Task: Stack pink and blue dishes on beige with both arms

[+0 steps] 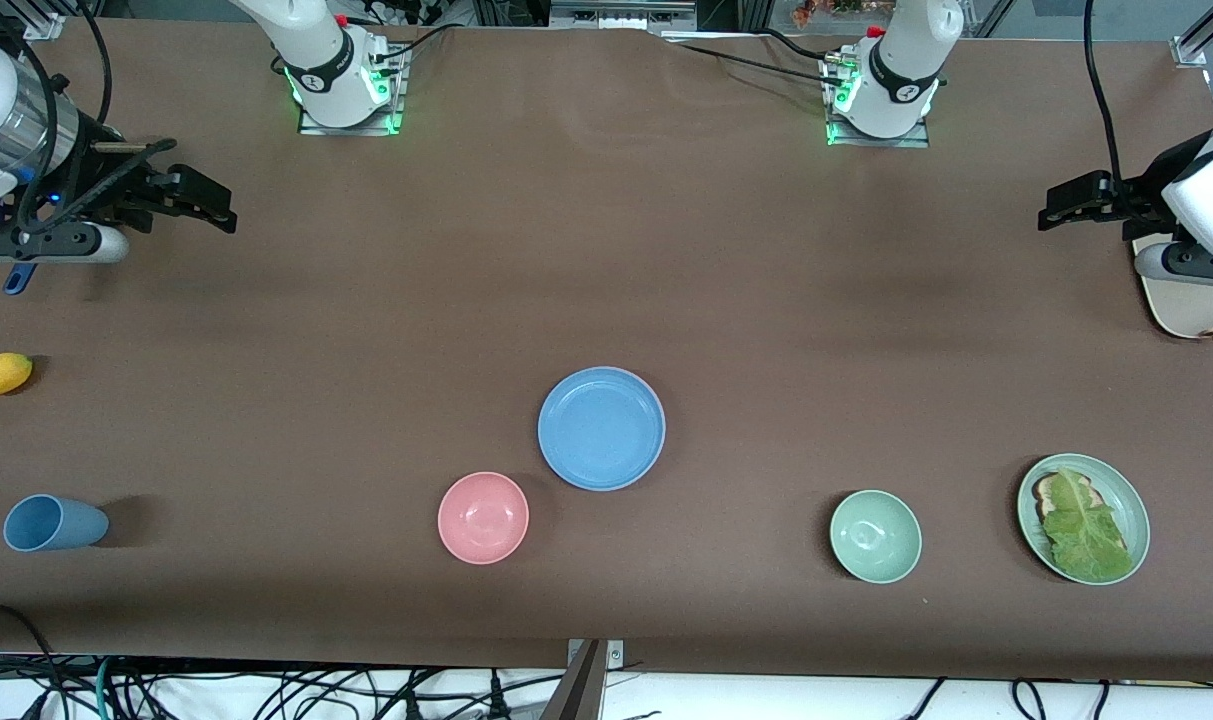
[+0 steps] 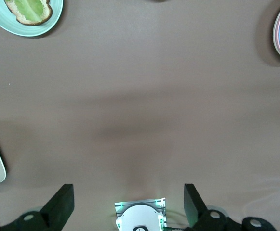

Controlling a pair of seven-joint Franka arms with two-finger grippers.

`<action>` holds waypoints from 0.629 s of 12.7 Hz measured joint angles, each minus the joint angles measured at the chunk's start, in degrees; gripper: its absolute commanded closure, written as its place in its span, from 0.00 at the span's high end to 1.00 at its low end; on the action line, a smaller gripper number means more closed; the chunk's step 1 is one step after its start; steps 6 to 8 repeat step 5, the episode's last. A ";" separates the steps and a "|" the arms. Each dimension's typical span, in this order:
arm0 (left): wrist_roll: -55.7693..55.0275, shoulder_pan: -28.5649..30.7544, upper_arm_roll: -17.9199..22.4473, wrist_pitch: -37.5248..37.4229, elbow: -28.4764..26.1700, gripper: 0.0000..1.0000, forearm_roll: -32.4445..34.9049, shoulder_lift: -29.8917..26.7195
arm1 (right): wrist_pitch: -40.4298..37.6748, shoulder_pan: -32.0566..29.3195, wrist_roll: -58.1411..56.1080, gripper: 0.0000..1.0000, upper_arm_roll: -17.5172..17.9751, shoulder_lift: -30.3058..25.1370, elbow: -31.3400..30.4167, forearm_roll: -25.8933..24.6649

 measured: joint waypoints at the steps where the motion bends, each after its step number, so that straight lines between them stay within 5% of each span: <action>1: 0.00 0.00 0.00 0.00 0.00 1.00 0.00 0.00 | 0.00 0.00 0.00 1.00 0.00 0.06 0.00 -0.03; 8: 0.00 0.00 0.00 0.00 0.00 1.00 0.00 0.00 | 0.00 -0.05 -1.36 1.00 0.00 0.07 0.00 -0.63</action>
